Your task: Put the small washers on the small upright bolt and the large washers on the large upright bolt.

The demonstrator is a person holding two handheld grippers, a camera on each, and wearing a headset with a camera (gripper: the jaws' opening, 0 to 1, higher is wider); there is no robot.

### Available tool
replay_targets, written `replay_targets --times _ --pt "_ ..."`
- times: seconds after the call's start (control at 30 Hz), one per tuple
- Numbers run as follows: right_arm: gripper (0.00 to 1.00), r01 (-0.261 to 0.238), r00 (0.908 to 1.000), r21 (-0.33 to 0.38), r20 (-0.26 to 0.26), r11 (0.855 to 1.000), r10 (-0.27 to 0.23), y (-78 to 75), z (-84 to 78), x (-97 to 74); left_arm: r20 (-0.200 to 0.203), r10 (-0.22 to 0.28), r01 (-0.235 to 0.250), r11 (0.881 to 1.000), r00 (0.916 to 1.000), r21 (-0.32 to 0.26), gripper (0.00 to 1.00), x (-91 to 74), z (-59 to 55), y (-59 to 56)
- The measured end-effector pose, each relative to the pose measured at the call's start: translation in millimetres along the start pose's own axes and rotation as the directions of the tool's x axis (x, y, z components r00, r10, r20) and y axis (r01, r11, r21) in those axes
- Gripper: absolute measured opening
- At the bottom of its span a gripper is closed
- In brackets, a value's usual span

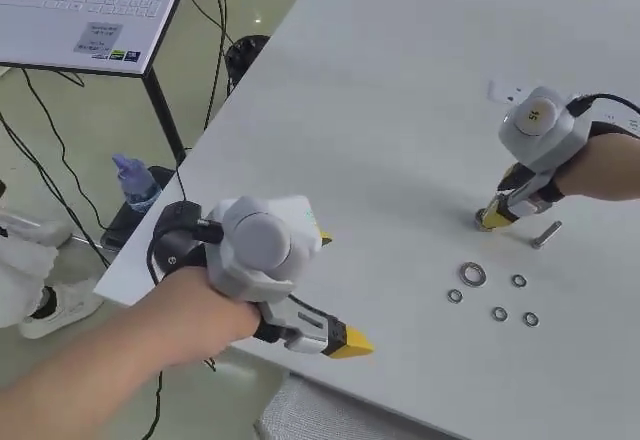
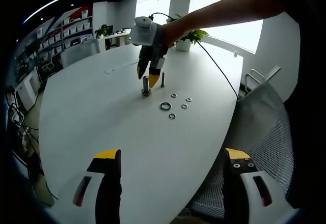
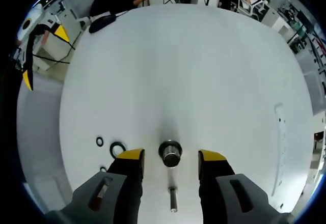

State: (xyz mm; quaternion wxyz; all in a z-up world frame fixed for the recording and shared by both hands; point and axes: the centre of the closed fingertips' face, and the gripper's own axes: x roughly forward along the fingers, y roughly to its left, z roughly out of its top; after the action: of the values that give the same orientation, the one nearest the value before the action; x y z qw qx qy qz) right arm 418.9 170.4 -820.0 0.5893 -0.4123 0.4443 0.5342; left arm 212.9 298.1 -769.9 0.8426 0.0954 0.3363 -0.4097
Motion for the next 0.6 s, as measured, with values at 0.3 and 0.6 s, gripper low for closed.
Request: replay_targets --times 0.3,0.6 --pt "0.46 -0.007 0.9997 -0.034 0.022 0.999 0.008 18.4 5.3 -17.0 0.001 0.008 -0.008 1.000 1.0000 -0.015 0.86 0.1 0.3 -5.0" --pt "0.45 -0.005 0.9995 -0.067 0.030 0.998 0.007 33.7 4.6 -28.0 0.016 0.018 -0.018 1.000 0.9997 -0.014 0.89 4.1 9.8 -3.1"
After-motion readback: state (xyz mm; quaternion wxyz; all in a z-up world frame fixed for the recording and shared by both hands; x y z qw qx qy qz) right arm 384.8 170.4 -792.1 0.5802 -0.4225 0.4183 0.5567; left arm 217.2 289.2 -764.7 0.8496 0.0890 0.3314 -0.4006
